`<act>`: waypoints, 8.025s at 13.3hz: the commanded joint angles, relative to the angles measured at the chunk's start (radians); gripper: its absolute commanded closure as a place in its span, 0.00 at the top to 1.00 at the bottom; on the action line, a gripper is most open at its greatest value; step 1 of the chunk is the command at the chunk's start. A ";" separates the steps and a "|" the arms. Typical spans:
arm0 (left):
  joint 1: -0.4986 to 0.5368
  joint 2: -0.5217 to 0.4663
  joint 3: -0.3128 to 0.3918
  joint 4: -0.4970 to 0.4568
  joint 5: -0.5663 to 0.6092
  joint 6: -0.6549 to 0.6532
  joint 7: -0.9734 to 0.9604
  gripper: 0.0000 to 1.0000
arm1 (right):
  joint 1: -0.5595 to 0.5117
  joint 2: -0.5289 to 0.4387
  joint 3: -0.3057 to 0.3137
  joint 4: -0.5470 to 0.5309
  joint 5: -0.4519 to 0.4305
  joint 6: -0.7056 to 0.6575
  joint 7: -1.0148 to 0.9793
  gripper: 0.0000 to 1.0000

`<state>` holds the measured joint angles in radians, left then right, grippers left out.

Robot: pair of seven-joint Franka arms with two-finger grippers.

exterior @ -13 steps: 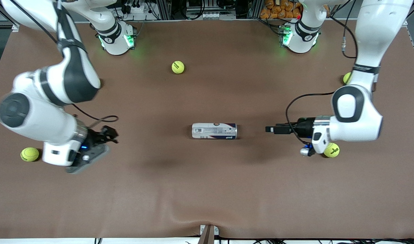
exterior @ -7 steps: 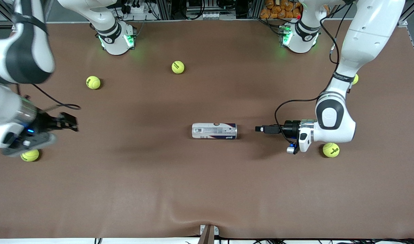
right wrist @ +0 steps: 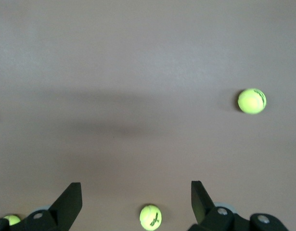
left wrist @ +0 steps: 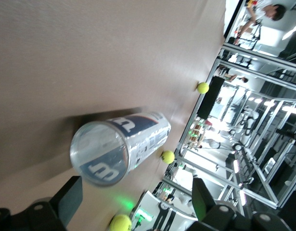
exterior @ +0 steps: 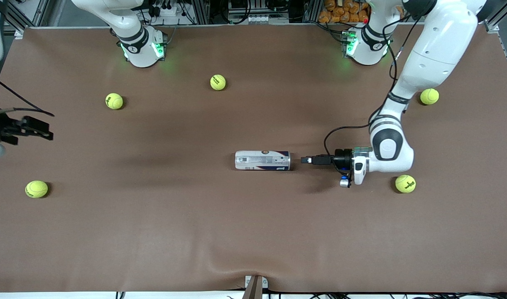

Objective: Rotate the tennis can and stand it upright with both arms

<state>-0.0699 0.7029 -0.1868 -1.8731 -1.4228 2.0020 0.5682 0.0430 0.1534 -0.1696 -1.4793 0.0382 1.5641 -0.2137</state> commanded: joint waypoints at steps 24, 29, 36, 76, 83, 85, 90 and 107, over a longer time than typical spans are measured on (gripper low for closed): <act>-0.116 0.076 -0.005 0.110 -0.225 0.038 0.122 0.00 | -0.086 -0.152 0.101 0.005 -0.029 -0.220 0.160 1.00; -0.123 0.072 -0.006 0.280 -0.109 0.038 -0.029 0.00 | -0.071 -0.147 0.094 0.031 -0.031 -0.211 0.194 1.00; -0.137 0.001 -0.006 0.428 0.165 0.038 -0.393 0.00 | -0.075 -0.146 0.094 0.031 -0.034 -0.197 0.192 1.00; -0.628 -0.112 0.006 0.535 1.569 0.135 -1.255 1.00 | -0.072 -0.140 0.097 0.031 -0.012 -0.191 0.194 1.00; -0.470 -0.367 0.006 0.529 1.573 -0.055 -1.245 1.00 | -0.072 -0.140 0.096 0.031 -0.014 -0.191 0.194 1.00; -0.386 -0.436 0.004 0.528 1.575 -0.129 -1.228 1.00 | -0.072 -0.140 0.096 0.031 -0.012 -0.191 0.194 1.00; -0.197 -0.560 0.004 0.519 1.559 -0.343 -1.098 1.00 | -0.071 -0.140 0.096 0.031 -0.012 -0.191 0.194 1.00; 0.136 -0.826 0.006 0.141 1.417 -0.302 -0.791 1.00 | -0.072 -0.140 0.096 0.031 -0.012 -0.187 0.194 1.00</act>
<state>0.0320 -0.1000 -0.1751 -1.7325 0.0037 1.6894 -0.3052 -0.0152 0.0151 -0.0838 -1.4526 0.0186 1.3758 -0.0335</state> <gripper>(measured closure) 0.000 0.000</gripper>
